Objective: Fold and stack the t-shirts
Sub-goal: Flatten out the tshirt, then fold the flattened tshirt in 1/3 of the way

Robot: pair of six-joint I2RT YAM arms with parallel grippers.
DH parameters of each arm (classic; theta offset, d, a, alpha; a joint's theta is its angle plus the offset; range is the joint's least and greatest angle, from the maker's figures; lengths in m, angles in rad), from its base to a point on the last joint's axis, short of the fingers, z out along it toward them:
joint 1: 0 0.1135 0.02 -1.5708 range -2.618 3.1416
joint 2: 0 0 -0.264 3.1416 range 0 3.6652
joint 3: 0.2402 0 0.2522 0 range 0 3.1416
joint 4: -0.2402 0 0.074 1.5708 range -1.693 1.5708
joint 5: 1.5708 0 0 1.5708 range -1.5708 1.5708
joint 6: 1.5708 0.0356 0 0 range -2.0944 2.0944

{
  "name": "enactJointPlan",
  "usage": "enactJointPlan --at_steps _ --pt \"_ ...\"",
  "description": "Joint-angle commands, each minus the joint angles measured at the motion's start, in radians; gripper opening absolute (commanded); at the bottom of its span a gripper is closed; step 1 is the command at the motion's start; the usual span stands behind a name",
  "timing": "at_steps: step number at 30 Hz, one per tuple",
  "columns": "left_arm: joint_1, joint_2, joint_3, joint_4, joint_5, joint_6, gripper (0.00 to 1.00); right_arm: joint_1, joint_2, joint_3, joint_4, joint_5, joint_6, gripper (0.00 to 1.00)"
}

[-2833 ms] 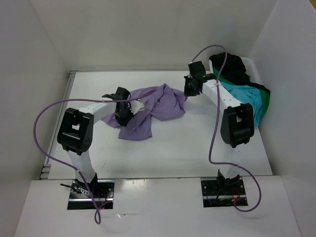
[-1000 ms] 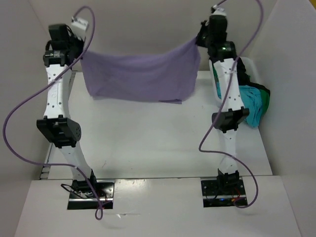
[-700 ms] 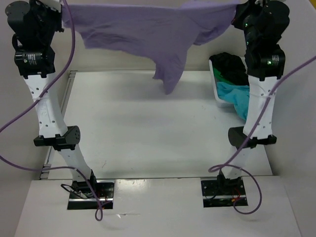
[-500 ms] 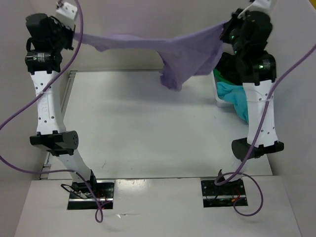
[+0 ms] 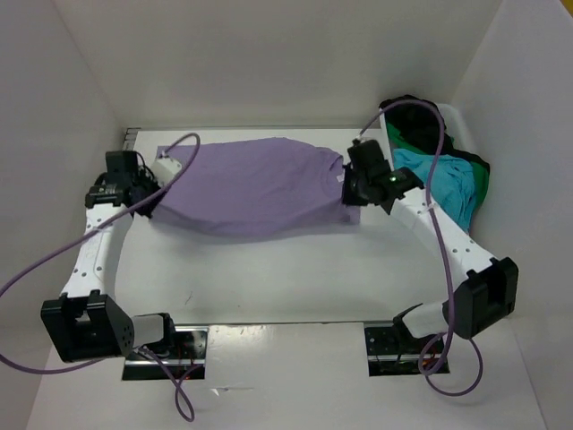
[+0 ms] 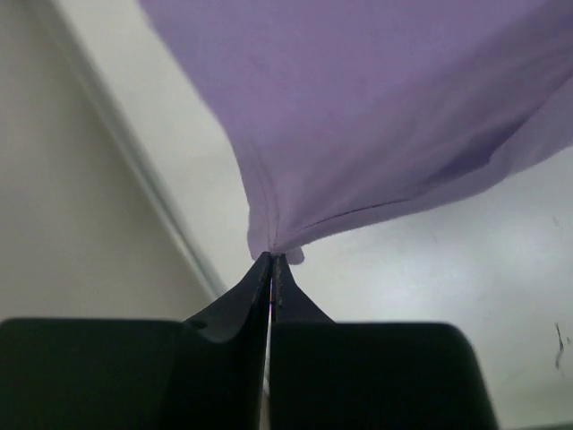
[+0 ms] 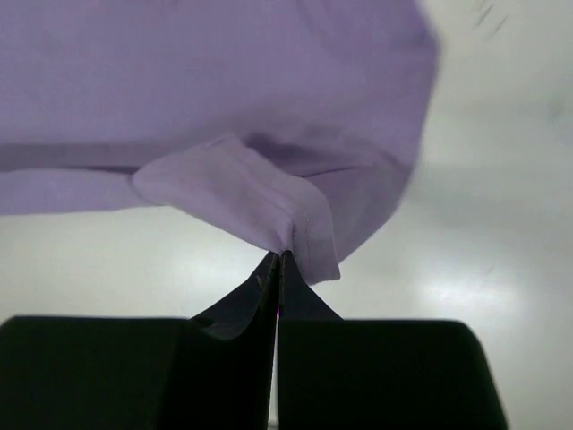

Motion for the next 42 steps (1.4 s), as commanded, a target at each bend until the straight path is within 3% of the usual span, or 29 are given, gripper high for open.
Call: enactJointPlan --at_steps 1,10,16,25,42 --pt "0.0 -0.004 -0.184 -0.012 -0.084 0.056 0.0 0.068 -0.016 -0.13 0.006 -0.093 0.147 0.0" --pt "0.023 -0.111 -0.357 -0.061 -0.161 0.037 0.0 0.068 -0.04 -0.243 -0.025 -0.11 0.181 0.0" --pt "0.044 -0.099 -0.359 0.089 -0.228 -0.051 0.0 0.0 0.044 -0.091 0.049 -0.002 0.06 0.0" --pt "0.063 0.079 -0.236 0.263 -0.228 -0.18 0.0 -0.042 0.337 0.177 0.228 0.083 -0.103 0.0" --pt "0.063 0.261 -0.218 0.335 -0.25 -0.239 0.0 -0.111 0.561 0.319 0.268 0.005 -0.19 0.0"
